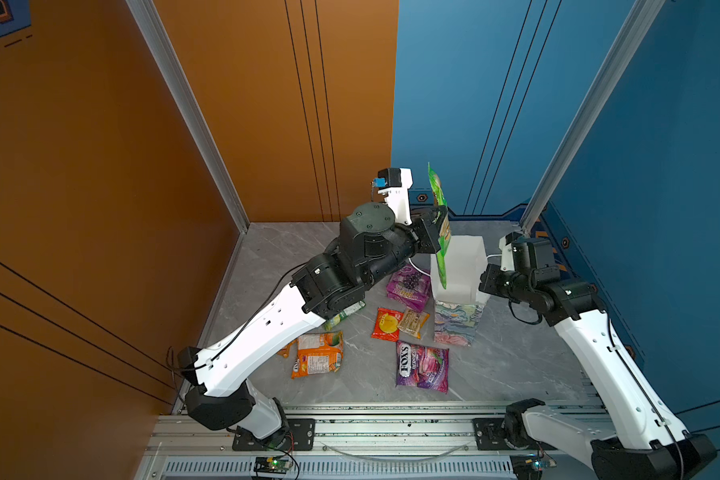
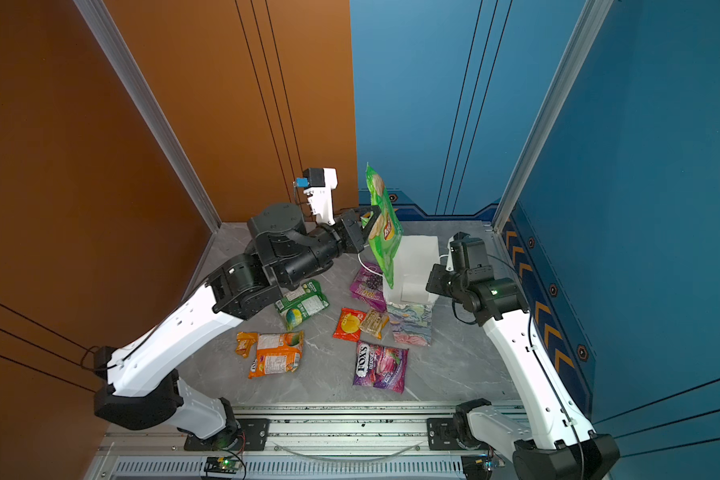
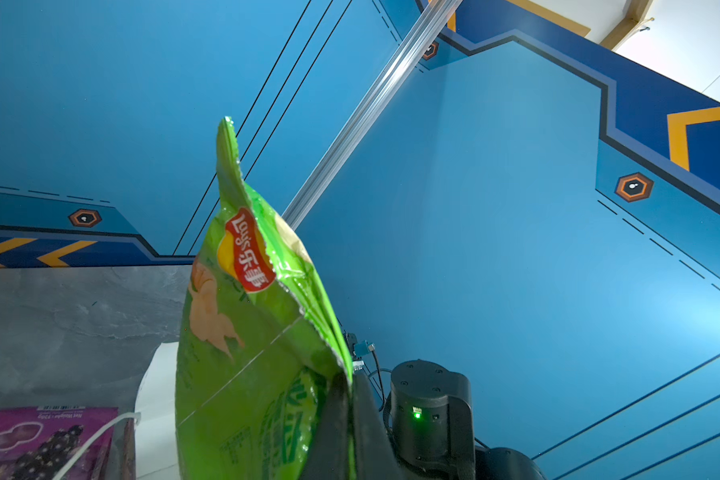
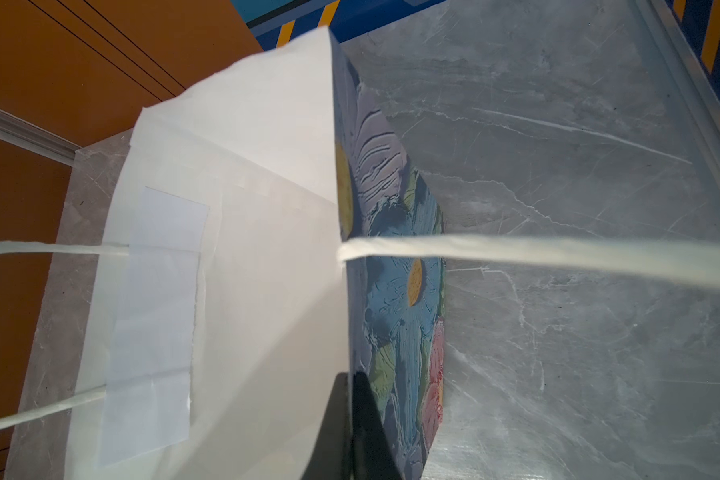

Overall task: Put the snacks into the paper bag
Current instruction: 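Lift the chips bag with the left gripper and carry it over the paper bag, then lower the chips bag into the paper bag and open the left gripper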

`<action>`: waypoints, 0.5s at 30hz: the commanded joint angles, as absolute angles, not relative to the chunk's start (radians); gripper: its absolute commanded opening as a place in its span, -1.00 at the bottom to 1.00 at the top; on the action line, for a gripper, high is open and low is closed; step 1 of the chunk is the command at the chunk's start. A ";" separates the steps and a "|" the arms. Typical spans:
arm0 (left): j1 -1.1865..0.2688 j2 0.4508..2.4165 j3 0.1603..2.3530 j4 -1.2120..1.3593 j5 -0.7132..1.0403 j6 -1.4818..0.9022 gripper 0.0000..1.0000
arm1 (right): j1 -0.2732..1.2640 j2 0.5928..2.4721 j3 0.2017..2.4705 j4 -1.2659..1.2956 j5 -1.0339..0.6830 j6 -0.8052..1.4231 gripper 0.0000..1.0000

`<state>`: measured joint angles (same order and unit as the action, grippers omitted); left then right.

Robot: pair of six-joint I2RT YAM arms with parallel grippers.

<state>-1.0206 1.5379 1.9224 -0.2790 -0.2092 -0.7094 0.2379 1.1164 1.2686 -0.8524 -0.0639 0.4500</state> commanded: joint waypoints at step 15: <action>-0.983 1.656 1.902 -0.302 -0.140 -0.809 -1.00 | 0.267 1.101 1.264 -0.822 -0.069 0.480 -0.96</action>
